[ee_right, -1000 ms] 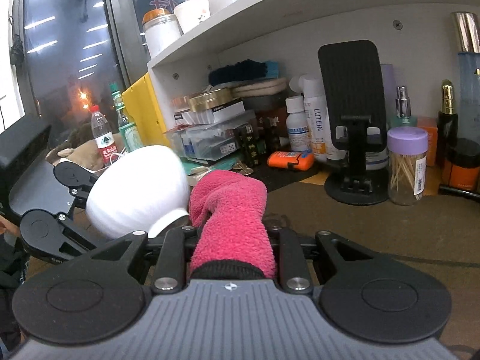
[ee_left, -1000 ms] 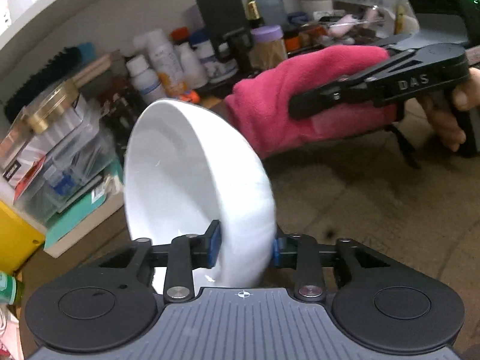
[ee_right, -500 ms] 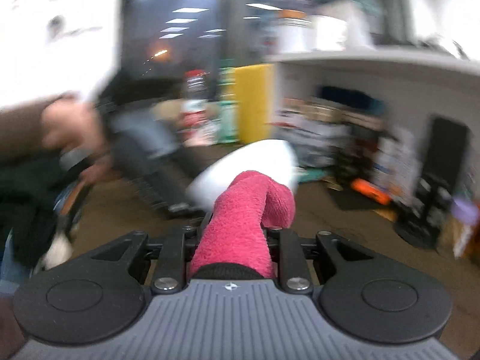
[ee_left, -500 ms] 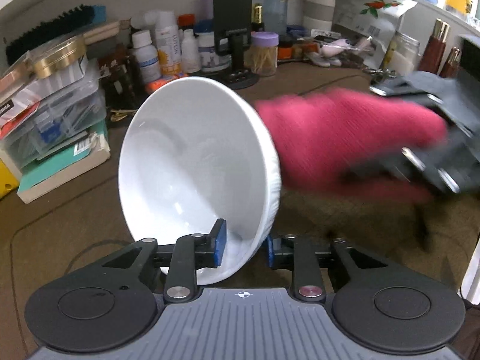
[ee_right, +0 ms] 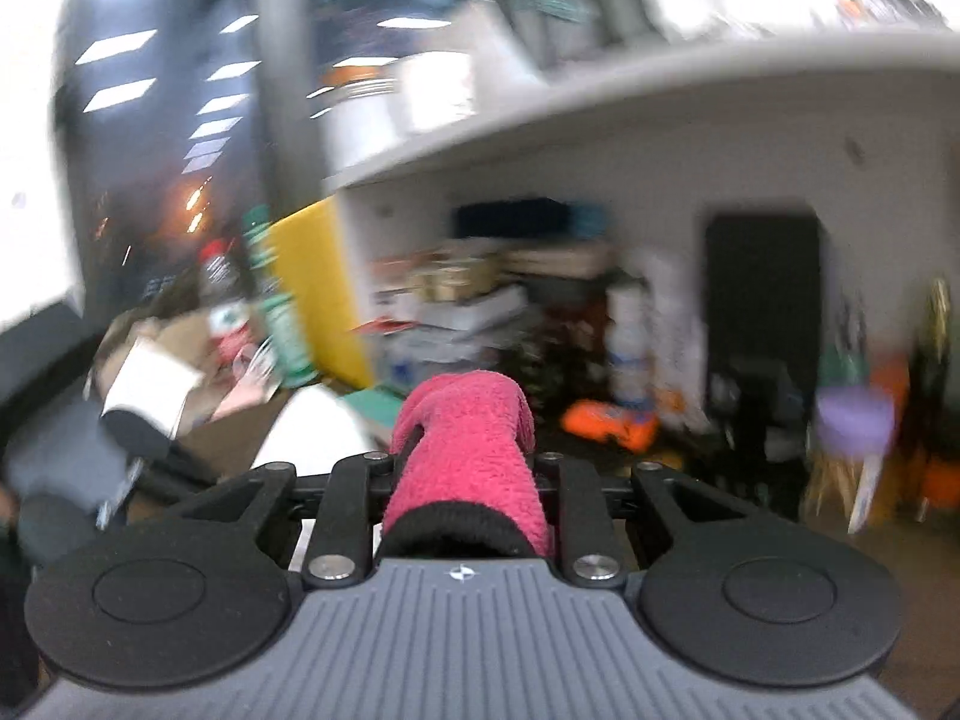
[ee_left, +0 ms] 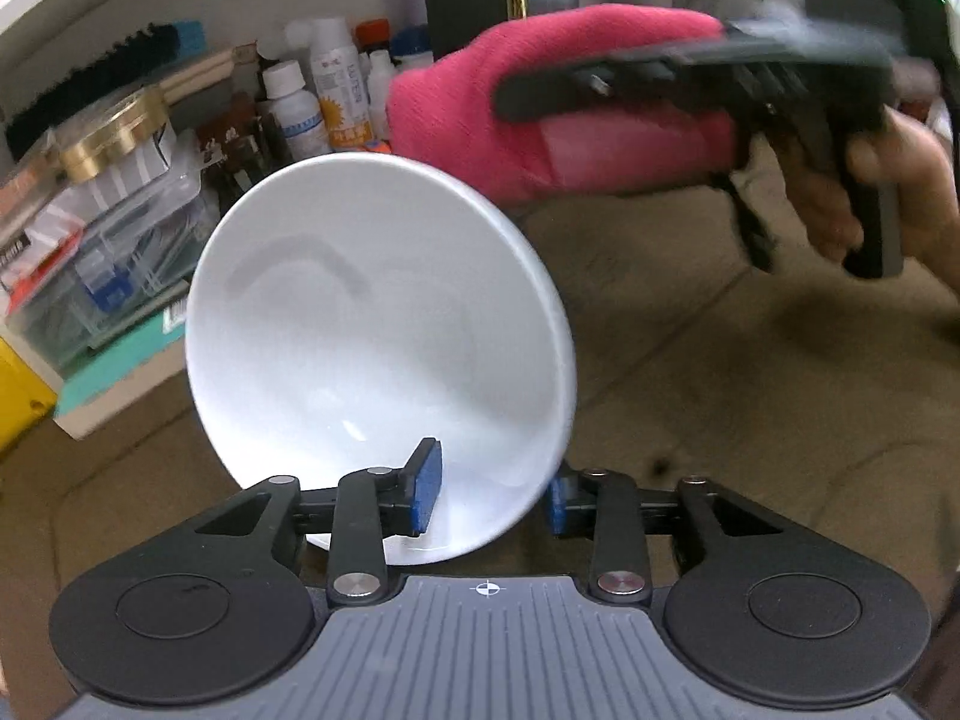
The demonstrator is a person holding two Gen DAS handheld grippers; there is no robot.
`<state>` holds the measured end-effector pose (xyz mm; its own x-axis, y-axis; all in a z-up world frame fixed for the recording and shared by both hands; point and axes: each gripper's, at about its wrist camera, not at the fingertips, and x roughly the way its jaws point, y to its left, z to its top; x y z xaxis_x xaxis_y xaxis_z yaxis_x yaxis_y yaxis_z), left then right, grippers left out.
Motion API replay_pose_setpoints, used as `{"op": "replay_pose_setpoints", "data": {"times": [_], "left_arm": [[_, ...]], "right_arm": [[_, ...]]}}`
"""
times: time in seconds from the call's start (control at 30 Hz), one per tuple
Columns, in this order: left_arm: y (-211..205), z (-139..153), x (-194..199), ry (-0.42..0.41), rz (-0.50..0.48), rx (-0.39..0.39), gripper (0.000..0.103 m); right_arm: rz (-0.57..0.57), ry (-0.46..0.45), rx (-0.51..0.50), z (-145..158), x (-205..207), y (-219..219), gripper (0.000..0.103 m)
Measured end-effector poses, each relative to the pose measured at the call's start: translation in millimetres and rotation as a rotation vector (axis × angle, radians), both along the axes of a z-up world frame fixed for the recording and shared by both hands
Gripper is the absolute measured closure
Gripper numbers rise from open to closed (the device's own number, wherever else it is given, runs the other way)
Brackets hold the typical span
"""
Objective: Clean bowl
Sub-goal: 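Sweep the towel across the bowl's outside with the right tool, then rub the pink towel around the bowl's base with the right tool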
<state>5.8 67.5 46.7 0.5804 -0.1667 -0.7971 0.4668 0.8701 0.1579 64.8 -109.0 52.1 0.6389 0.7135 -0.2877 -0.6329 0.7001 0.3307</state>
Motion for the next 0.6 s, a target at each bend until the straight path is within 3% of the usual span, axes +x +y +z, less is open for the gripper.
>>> {"op": "replay_pose_setpoints", "data": {"times": [0.07,0.1,0.23,0.43,0.6], "left_arm": [[-5,-3,2,-0.040,0.015,0.043,0.006],[-9,-6,2,-0.066,0.016,0.069,0.004],[-24,-9,8,-0.123,0.029,0.133,0.001],[-42,-6,9,-0.128,0.000,0.243,0.000],[-37,-5,2,-0.108,-0.016,0.241,0.001]], "right_arm": [[-0.006,0.062,0.009,-16,9,-6,0.079],[-0.002,0.085,0.010,-21,12,-7,0.079],[0.043,0.090,0.035,-22,14,-10,0.079],[0.254,0.045,0.044,-15,-4,11,0.079],[0.406,0.026,0.064,-4,-24,26,0.079]]}}
